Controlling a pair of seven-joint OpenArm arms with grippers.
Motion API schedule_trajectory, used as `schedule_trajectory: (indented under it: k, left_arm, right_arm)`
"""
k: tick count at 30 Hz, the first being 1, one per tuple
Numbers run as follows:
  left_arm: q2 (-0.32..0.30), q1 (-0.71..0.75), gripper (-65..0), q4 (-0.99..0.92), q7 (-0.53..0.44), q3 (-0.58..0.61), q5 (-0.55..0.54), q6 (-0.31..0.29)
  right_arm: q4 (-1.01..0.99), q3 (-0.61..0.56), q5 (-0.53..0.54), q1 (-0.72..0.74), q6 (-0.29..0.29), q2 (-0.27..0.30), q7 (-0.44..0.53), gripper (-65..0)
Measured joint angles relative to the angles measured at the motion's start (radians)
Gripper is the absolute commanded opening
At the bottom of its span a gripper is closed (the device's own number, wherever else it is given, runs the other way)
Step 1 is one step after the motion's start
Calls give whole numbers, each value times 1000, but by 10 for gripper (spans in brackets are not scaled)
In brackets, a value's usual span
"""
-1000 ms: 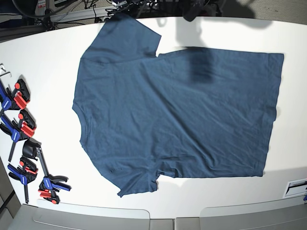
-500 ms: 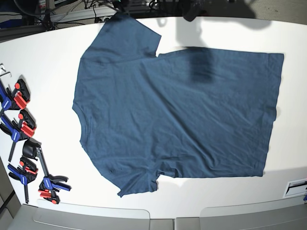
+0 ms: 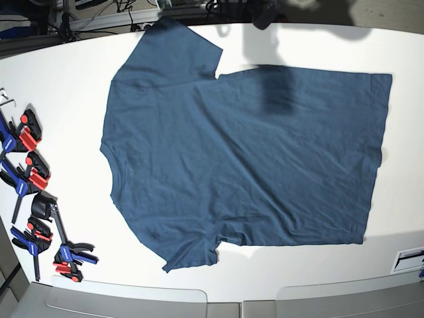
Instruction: Fold the T-shirt properly
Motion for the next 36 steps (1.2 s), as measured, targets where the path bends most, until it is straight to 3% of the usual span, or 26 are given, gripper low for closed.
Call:
schedule_trajectory:
  k: [5, 8, 16, 18, 20, 22, 26, 30, 33, 36]
  left_arm:
    - [-33, 129, -650, 247, 45, -2, 1, -5]
    - [-33, 170, -650, 368, 96, -12, 0, -6]
    - [-36, 209, -650, 554, 137, -95, 0, -8]
    - [-36, 209, -650, 573, 138, -118, 0, -9]
    - [-36, 209, -650, 584, 143, -137, 0, -10]
    - [-36, 202, -650, 588, 142, -151, 0, -16]
    - [-35, 182, -650, 588, 142, -154, -28, -32]
    - [-34, 163, -650, 588, 142, -154, -60, -39]
    - [-33, 143, -650, 588, 142, -154, -60, -39]
    - [-32, 128, -650, 588, 142, -154, -60, -39]
  right_arm:
    - [294, 0, -9, -151, -63, 69, 12, -650]
    - [441, 28, -79, -231, -92, 98, 2, -650]
    - [760, 219, -87, -319, -99, 95, 0, -650]
    - [818, 280, -2, -319, -91, 95, -3, -650]
    - [869, 356, 93, -317, -53, 88, 4, -650]
    - [899, 445, 195, -301, 21, 62, 21, -650]
    - [903, 628, 495, -212, 245, -33, -4, -650]
    - [875, 763, 797, -122, 446, -137, -128, -650]
    - [829, 800, 956, -105, 450, -195, -200, -650]
    - [781, 804, 990, -107, 439, -227, -223, -650]
